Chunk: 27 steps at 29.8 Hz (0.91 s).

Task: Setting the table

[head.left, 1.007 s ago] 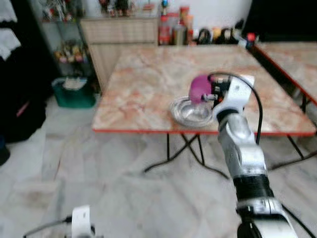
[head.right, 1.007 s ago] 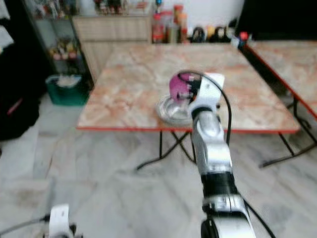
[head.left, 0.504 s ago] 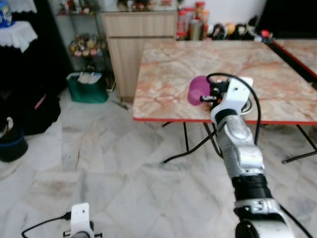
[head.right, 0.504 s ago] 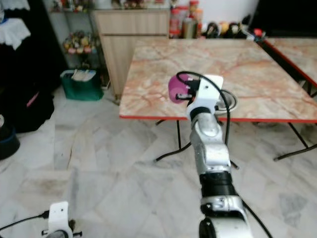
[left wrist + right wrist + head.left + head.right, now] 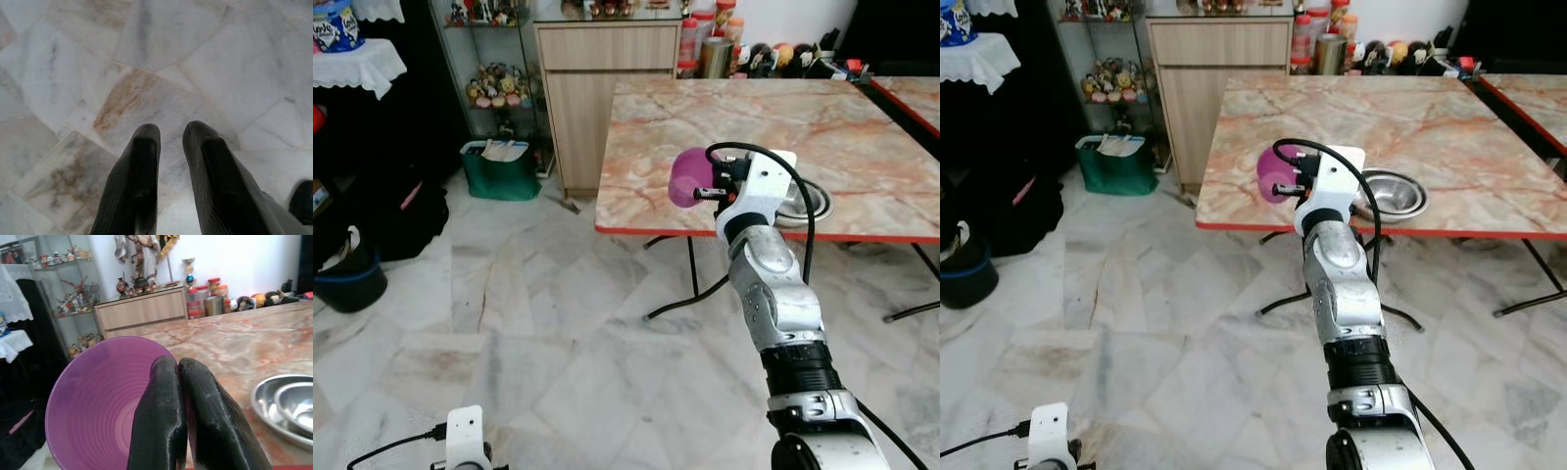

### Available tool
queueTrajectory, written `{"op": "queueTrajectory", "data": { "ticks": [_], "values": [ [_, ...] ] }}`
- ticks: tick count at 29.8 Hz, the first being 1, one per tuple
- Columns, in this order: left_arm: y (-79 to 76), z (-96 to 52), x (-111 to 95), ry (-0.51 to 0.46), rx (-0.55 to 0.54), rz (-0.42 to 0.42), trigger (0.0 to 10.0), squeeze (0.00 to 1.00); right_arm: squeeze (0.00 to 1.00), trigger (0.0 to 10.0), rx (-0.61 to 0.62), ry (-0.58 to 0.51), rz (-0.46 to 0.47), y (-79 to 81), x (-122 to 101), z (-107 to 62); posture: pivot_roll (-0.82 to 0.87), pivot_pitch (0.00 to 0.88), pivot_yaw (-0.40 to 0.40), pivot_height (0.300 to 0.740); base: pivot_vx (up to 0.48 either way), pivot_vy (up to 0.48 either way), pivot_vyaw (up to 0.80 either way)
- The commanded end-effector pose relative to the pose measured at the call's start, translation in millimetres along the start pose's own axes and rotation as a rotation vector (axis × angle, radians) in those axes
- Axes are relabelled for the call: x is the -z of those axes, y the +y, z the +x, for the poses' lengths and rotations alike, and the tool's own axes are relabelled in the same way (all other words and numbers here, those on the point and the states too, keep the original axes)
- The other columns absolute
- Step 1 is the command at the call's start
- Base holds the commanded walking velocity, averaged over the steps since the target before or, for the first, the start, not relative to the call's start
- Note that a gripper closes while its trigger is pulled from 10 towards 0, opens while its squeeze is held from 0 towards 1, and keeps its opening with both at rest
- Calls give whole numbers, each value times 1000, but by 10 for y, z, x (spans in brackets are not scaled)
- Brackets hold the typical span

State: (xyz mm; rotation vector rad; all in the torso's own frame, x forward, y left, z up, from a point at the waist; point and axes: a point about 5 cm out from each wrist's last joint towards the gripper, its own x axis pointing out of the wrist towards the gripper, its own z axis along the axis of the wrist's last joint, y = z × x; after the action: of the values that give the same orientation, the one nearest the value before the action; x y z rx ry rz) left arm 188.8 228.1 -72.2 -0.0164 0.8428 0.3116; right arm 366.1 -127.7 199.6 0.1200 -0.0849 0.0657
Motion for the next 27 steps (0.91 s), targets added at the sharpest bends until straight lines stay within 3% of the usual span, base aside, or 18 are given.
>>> {"op": "queueTrajectory", "data": {
  "ticks": [1,27],
  "values": [
    [-15,6,-27,-6,1,-3,10000,0,0,10000,-8,-9,-7,20,-50,13,30,47,17,740,307,0,0],
    [-34,-2,-4,-7,5,1,10000,0,0,10000,3,2,-7,9,-24,13,35,10,14,740,320,0,0]
  ]
}}
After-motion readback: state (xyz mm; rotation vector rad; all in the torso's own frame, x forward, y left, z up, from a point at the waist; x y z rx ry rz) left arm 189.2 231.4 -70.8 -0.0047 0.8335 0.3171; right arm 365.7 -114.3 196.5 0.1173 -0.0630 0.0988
